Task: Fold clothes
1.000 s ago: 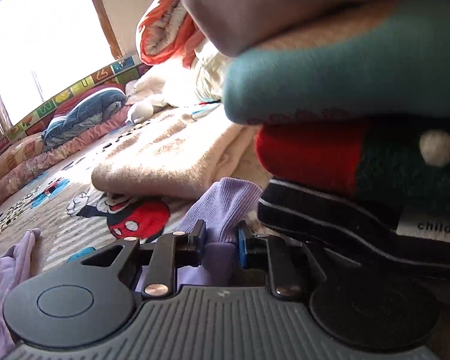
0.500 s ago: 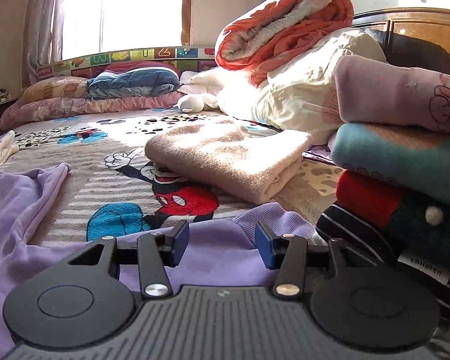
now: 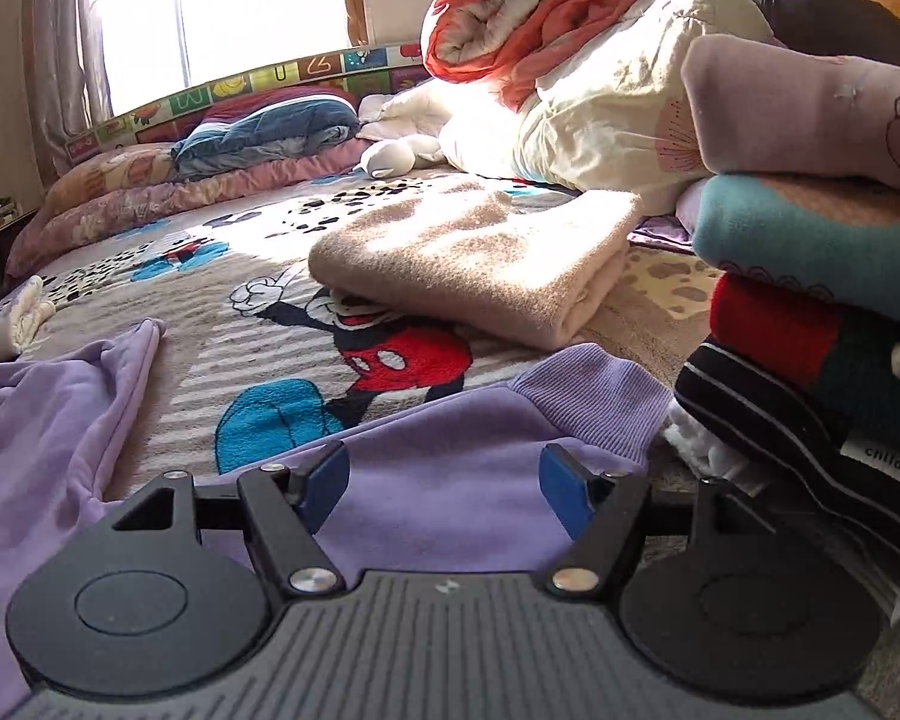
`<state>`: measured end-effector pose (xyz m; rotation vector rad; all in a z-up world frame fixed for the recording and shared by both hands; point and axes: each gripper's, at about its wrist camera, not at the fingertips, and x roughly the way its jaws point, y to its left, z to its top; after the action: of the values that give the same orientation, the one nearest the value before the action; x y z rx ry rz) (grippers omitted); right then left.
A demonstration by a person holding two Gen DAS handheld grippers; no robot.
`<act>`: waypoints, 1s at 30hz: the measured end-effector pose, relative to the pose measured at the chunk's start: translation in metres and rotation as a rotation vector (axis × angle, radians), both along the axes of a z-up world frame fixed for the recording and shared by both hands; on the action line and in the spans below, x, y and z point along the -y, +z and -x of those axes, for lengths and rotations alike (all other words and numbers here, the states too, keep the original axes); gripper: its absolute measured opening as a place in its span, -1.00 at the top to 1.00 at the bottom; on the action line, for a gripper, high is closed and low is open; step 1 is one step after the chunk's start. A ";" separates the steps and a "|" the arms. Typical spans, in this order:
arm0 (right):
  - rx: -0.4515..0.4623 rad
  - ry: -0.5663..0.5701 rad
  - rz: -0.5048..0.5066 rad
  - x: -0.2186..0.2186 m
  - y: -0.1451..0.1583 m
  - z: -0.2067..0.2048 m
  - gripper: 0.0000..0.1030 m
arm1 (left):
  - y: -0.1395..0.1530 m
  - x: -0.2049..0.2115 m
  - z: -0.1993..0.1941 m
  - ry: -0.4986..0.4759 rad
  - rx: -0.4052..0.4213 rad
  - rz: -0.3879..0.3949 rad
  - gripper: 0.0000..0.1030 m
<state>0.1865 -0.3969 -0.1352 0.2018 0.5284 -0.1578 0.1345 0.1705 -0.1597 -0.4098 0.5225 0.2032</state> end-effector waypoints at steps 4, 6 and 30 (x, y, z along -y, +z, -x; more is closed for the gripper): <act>0.054 0.135 0.017 -0.051 0.010 0.023 -0.36 | 0.011 -0.003 0.012 0.047 0.043 0.032 -0.71; 0.078 0.218 0.042 -0.080 0.017 0.038 -0.35 | 0.020 0.002 0.021 0.049 0.093 0.007 -0.71; 0.070 0.504 0.246 -0.162 -0.007 0.113 -0.37 | -0.008 0.136 0.049 -0.535 -0.054 -0.491 -0.29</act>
<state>0.0732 -0.2354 -0.1422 -0.1676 0.4708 0.2741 0.0860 0.0348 -0.1674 0.2194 0.5959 -0.1753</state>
